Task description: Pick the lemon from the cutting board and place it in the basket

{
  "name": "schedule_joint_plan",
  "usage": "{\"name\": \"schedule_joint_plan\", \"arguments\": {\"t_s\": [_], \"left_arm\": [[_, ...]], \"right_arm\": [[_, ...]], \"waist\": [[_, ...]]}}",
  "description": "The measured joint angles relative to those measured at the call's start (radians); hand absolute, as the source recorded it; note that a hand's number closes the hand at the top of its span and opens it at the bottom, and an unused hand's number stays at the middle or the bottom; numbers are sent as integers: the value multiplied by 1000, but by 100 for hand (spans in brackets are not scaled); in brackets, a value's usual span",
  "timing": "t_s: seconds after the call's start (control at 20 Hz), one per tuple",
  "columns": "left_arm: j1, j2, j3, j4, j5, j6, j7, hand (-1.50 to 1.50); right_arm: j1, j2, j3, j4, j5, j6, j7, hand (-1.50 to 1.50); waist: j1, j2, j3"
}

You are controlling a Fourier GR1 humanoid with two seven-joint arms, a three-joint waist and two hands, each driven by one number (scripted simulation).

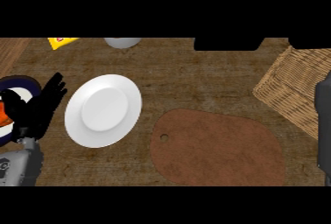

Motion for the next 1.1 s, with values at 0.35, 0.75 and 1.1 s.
{"name": "schedule_joint_plan", "arguments": {"t_s": [0.35,0.75,1.1], "left_arm": [[11,-3,1,8,-3,-6,-17,0],[5,-22,-12,4,-20,14,-13,0],[13,-21,-9,-10,-15,5,-12,0]], "right_arm": [[124,-68,-107,36,-99,-60,-144,150],[225,-69,-189,112,-129,-235,-241,-150],[244,-99,-257,279,-204,-350,-354,-150]], "waist": [[0,0,0],[2,1,0],[5,1,0]]}}
